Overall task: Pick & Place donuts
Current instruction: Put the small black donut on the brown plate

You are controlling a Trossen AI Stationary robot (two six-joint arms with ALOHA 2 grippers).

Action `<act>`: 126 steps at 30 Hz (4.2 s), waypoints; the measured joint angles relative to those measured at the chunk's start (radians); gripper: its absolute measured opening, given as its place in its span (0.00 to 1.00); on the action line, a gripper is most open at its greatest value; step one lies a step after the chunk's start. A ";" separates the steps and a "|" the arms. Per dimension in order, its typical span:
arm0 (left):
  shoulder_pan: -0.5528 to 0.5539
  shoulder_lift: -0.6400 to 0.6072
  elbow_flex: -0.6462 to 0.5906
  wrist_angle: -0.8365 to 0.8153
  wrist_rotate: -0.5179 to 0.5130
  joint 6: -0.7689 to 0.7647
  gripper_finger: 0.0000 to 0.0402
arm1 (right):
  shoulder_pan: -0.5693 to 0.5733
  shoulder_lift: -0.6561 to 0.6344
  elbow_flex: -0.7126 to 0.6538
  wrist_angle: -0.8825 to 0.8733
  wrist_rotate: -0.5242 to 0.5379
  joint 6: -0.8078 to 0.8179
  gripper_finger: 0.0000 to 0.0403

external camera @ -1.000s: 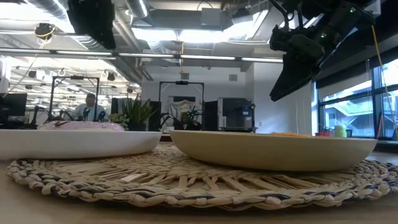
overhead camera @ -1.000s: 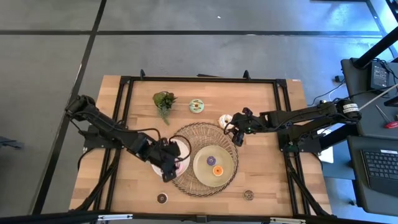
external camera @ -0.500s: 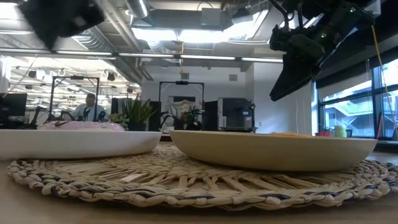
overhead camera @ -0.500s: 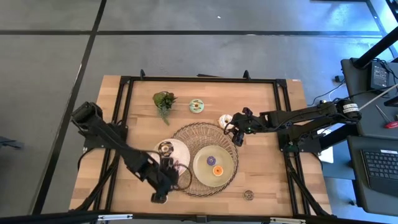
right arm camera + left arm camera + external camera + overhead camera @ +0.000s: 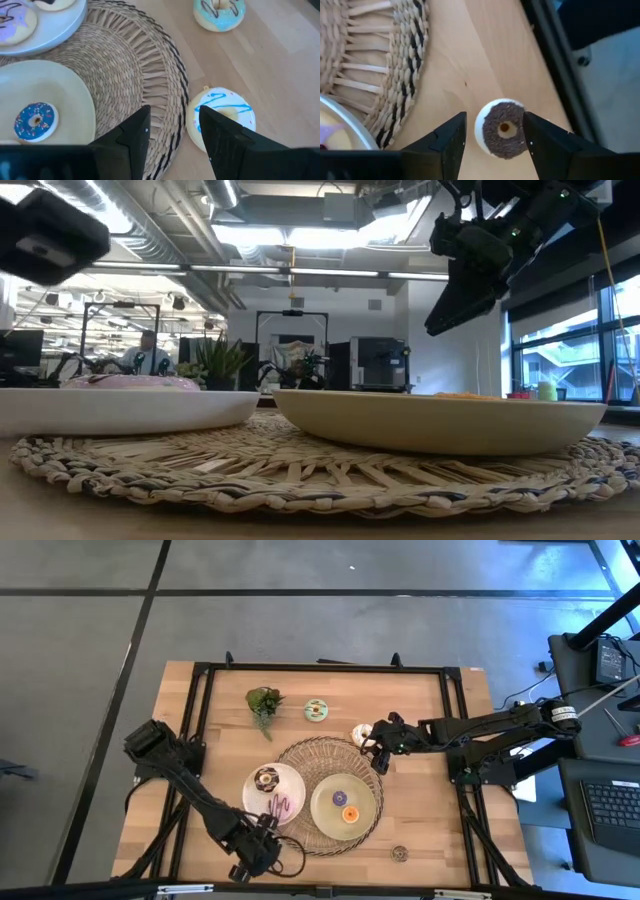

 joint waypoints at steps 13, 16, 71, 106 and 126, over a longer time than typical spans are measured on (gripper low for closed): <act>0.001 0.048 0.000 -0.014 -0.002 0.063 0.37 | 0.000 0.000 0.000 0.001 0.000 0.023 0.42; 0.001 0.049 0.000 -0.016 0.001 0.069 0.35 | 0.000 0.000 0.000 0.001 0.000 0.022 0.42; 0.368 -0.001 0.106 0.241 -0.168 -0.006 0.01 | 0.000 0.000 0.000 -0.008 0.000 -0.009 0.42; 0.400 0.299 0.359 0.053 -0.208 0.025 0.01 | -0.020 0.000 0.000 -0.054 -0.001 -0.004 0.42; 0.411 0.313 0.358 0.057 -0.216 0.026 0.09 | -0.020 0.000 0.000 -0.057 -0.010 -0.004 0.42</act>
